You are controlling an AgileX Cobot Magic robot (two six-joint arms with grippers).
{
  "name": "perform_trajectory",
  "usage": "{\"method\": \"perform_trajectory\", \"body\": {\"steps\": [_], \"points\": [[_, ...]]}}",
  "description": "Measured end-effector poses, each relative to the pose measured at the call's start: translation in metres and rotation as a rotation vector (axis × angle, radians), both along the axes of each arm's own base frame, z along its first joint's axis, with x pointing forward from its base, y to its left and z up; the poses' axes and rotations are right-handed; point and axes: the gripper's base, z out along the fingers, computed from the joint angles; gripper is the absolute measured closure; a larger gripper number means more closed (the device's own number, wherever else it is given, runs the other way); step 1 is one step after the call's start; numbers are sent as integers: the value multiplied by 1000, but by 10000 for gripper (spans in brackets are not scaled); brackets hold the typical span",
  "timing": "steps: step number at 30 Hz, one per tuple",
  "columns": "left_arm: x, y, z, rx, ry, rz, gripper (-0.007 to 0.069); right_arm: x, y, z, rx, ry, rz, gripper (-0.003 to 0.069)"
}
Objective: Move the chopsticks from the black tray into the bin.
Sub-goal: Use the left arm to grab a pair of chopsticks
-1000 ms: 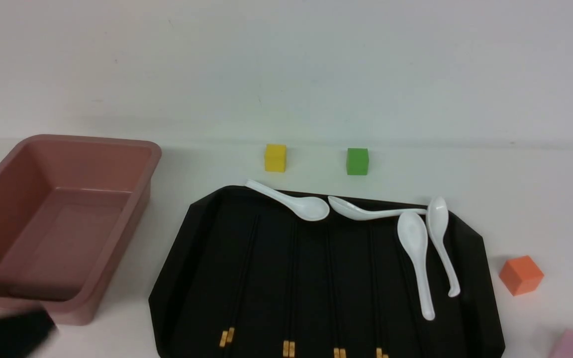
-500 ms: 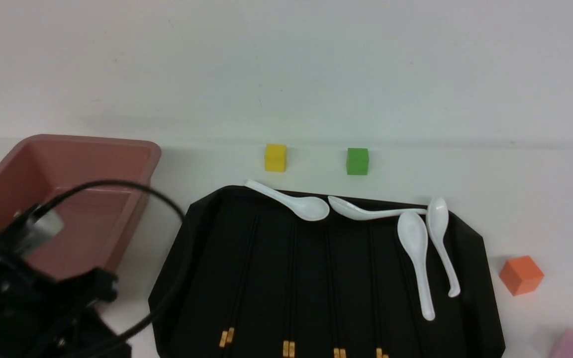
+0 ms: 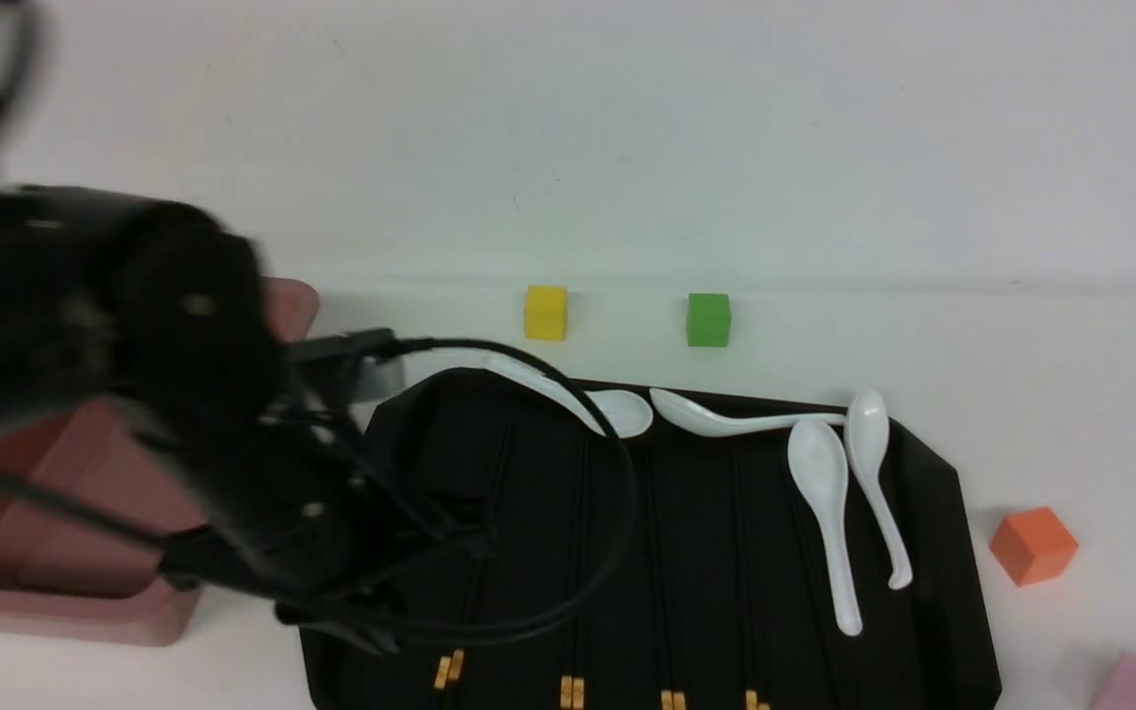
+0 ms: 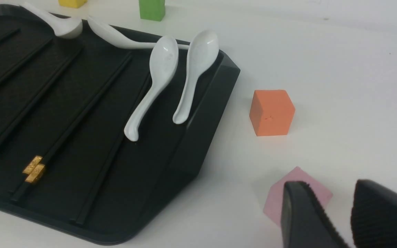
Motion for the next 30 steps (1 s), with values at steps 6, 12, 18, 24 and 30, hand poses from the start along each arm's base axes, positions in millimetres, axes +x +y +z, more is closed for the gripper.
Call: {"method": "perform_trajectory", "body": {"steps": [6, 12, 18, 24, 30], "points": [[28, -21, -26, 48, 22, 2, 490, 0, 0, 0, 0, 0, 0, 419], [53, -32, -50, 87, 2, -14, 370, 0, 0, 0, 0, 0, 0, 419], [69, -38, -79, 117, -21, -32, 354, 0, 0, 0, 0, 0, 0, 419], [76, -41, -98, 130, -39, -46, 352, 0, 0, 0, 0, 0, 0, 419], [79, -41, -102, 149, -44, -58, 368, 0, 0, 0, 0, 0, 0, 419]]}}
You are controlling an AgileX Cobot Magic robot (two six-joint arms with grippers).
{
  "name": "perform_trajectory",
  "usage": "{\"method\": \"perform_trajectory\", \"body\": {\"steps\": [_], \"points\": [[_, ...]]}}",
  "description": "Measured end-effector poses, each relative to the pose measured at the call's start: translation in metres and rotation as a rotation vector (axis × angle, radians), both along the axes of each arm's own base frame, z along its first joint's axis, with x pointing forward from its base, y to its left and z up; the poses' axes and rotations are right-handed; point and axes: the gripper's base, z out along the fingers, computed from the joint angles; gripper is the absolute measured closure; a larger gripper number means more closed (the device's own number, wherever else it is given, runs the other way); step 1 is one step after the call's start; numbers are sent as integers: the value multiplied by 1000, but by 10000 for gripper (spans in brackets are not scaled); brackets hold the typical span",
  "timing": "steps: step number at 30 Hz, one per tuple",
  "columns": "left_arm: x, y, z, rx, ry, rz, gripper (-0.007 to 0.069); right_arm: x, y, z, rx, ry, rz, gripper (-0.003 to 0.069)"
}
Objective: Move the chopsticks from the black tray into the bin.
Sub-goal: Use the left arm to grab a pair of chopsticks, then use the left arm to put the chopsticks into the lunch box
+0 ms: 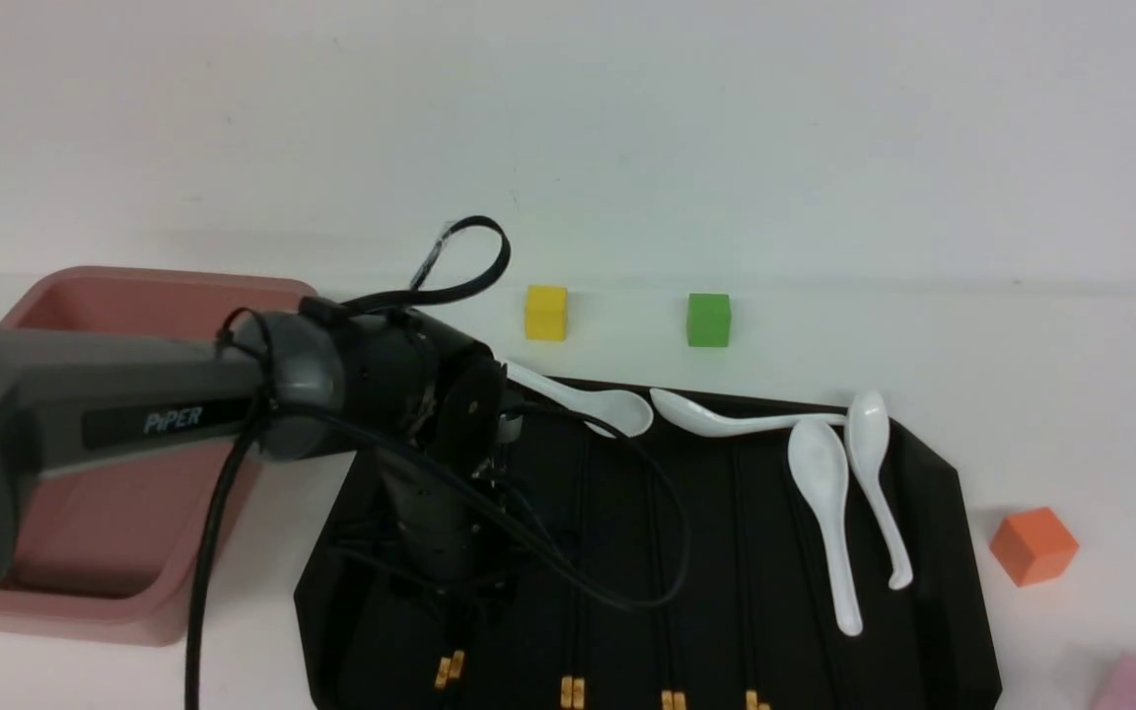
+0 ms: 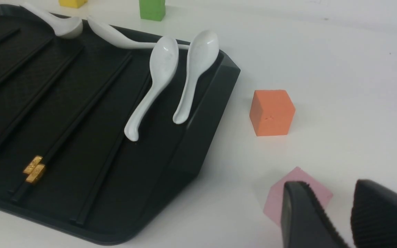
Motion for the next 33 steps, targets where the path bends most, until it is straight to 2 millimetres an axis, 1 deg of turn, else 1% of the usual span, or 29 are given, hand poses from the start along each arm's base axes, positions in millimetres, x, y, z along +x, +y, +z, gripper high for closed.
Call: {"method": "perform_trajectory", "body": {"steps": [1, 3, 8, 11, 13, 14, 15, 16, 18, 20, 21, 22, 24, 25, 26, 27, 28, 29, 30, 31, 32, 33], "points": [[0, 0, -1, 1, 1, 0, 369, 0, 0, 0, 0, 0, 0, 419], [1, 0, -2, 4, 3, -1, 400, 0, 0, 0, 0, 0, 0, 419], [2, -1, -1, 6, 4, -2, 512, 0, 0, 0, 0, 0, 0, 419], [3, -2, 2, 13, 10, -3, 512, 0, 0, 0, 0, 0, 0, 419], [3, -1, 12, 26, 16, -5, 512, 0, 0, 0, 0, 0, 0, 419], [4, -1, 23, 24, 7, -3, 512, 0, 0, 0, 0, 0, 0, 419], [5, -1, 47, 3, -30, -5, 512, 0, 0, 0, 0, 0, 0, 419], [5, -1, 62, -8, -51, -7, 512, 0, 0, 0, 0, 0, 0, 419], [5, 1, 99, -35, -115, -20, 512, 0, 0, 0, 0, 0, 0, 419], [3, 9, 146, -64, -193, -31, 512, 0, 0, 0, 0, 0, 0, 419], [3, 13, 159, -69, -214, -37, 512, 0, 0, 0, 0, 0, 0, 419], [3, 22, 177, -72, -240, -35, 512, 0, 0, 0, 0, 0, 0, 419], [7, 44, 199, -64, -276, -21, 512, 0, 0, 0, 0, 0, 0, 419], [10, 62, 206, -47, -279, 0, 512, 0, 0, 0, 0, 0, 0, 419], [15, 81, 208, -18, -270, 16, 512, 0, 0, 0, 0, 0, 0, 419], [16, 85, 209, -13, -268, 19, 512, 0, 0, 0, 0, 0, 0, 419], [23, 112, 206, 22, -249, 47, 512, 0, 0, 0, 0, 0, 0, 419], [26, 123, 203, 35, -239, 55, 512, 0, 0, 0, 0, 0, 0, 419], [30, 140, 198, 50, -221, 84, 512, 0, 0, 0, 0, 0, 0, 419], [33, 165, 190, 62, -192, 134, 512, 0, 0, 0, 0, 0, 0, 419], [33, 176, 184, 67, -171, 152, 512, 0, 0, 0, 0, 0, 0, 419], [34, 193, 178, 72, -149, 190, 512, 0, 0, 0, 0, 0, 0, 419]]}}
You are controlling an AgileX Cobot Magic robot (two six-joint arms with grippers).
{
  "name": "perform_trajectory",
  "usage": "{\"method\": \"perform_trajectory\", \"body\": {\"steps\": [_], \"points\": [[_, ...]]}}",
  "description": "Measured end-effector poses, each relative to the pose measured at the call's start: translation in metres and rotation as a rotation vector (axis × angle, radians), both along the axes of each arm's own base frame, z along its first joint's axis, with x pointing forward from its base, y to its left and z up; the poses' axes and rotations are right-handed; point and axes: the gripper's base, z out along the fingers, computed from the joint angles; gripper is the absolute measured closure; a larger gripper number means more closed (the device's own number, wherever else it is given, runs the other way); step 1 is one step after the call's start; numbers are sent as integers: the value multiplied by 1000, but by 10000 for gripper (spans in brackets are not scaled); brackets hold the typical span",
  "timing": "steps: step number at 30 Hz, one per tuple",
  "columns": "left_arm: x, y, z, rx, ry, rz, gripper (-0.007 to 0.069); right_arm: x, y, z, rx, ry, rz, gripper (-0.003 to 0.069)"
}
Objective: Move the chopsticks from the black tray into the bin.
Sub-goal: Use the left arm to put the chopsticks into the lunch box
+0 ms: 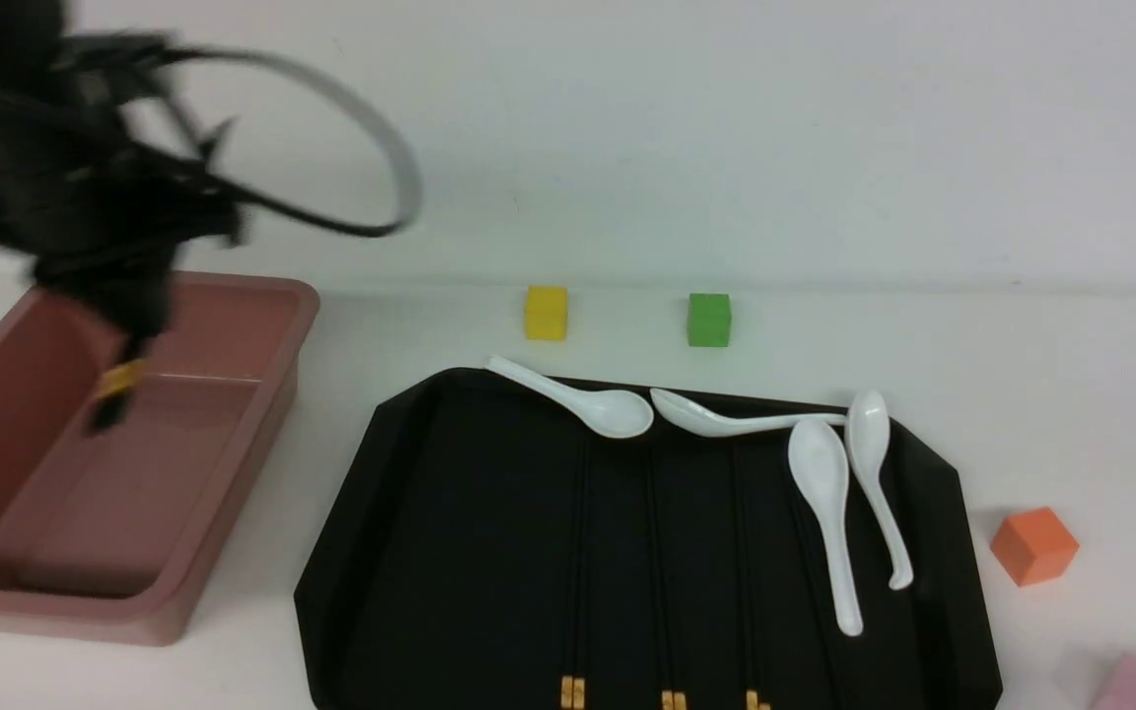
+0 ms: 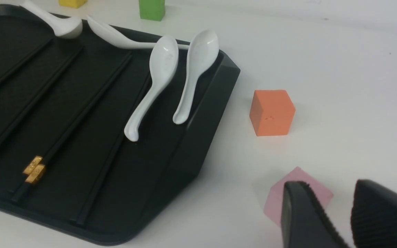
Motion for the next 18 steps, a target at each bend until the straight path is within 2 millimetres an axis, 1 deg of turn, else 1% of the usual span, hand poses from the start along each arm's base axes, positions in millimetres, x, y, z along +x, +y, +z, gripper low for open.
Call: {"method": "perform_trajectory", "body": {"steps": [3, 4, 5, 7, 9, 10, 11, 12, 15, 18], "points": [[-1, 47, -19, -11, 26, 117, 512, 0, 0, 0, 0, 0, 0, 419], [-1, 52, -20, -12, 27, 129, 512, 0, 0, 0, 0, 0, 0, 419], [1, 66, -26, -14, 22, 165, 512, 0, 0, 0, 0, 0, 0, 419], [4, 83, -39, -14, 35, 198, 512, 0, 0, 0, 0, 0, 0, 419], [10, 89, -52, -15, 61, 188, 512, 0, 0, 0, 0, 0, 0, 419], [11, 90, -56, -19, 70, 184, 512, 0, 0, 0, 0, 0, 0, 419], [16, 91, -66, -28, 85, 167, 512, 0, 0, 0, 0, 0, 0, 419], [18, 90, -70, -35, 89, 164, 512, 0, 0, 0, 0, 0, 0, 419], [30, 89, -91, -66, 95, 133, 512, 0, 0, 0, 0, 0, 0, 419], [36, 90, -105, -66, 97, 111, 509, 0, 0, 0, 0, 0, 0, 419]]}}
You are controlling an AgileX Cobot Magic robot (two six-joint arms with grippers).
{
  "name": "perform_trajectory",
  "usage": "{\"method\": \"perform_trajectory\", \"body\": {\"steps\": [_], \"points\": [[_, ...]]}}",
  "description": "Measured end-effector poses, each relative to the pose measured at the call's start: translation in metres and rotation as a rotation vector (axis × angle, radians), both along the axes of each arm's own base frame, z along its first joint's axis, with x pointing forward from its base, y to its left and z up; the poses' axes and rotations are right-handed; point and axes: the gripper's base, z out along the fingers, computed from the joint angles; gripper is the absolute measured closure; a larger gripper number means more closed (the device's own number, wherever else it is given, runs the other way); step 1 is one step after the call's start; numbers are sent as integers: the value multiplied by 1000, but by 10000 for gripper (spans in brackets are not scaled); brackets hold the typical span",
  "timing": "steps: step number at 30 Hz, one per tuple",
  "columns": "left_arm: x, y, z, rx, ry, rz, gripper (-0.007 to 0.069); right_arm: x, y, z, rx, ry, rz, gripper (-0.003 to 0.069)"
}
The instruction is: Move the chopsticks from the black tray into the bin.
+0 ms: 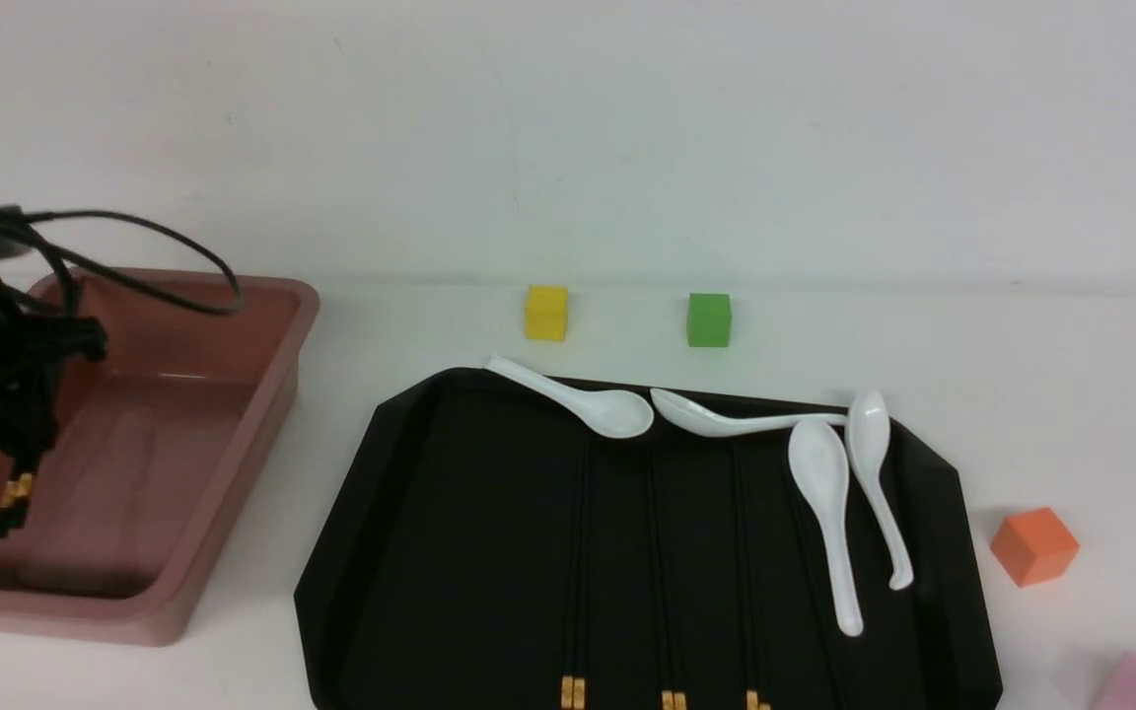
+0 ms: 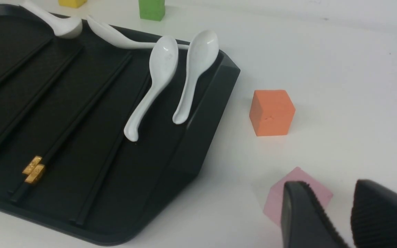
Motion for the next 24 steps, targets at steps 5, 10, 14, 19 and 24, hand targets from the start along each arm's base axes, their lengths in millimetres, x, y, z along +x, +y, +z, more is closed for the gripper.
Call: {"method": "perform_trajectory", "body": {"steps": [5, 10, 14, 19, 24], "points": [[3, 0, -8, -8, 2, -6, 441, 0, 0, 0, 0, 0, 0, 419], [1, -2, -4, -19, 0, -4, 356, 0, 0, 0, 0, 0, 0, 419], [-7, -5, 13, -38, -7, 2, 389, 0, 0, 0, 0, 0, 0, 419], [-29, -15, 59, -90, -62, 15, 579, 0, 0, 0, 0, 0, 0, 419], [-65, -37, 118, -228, -166, -9, 637, 0, 0, 0, 0, 0, 0, 419]]}}
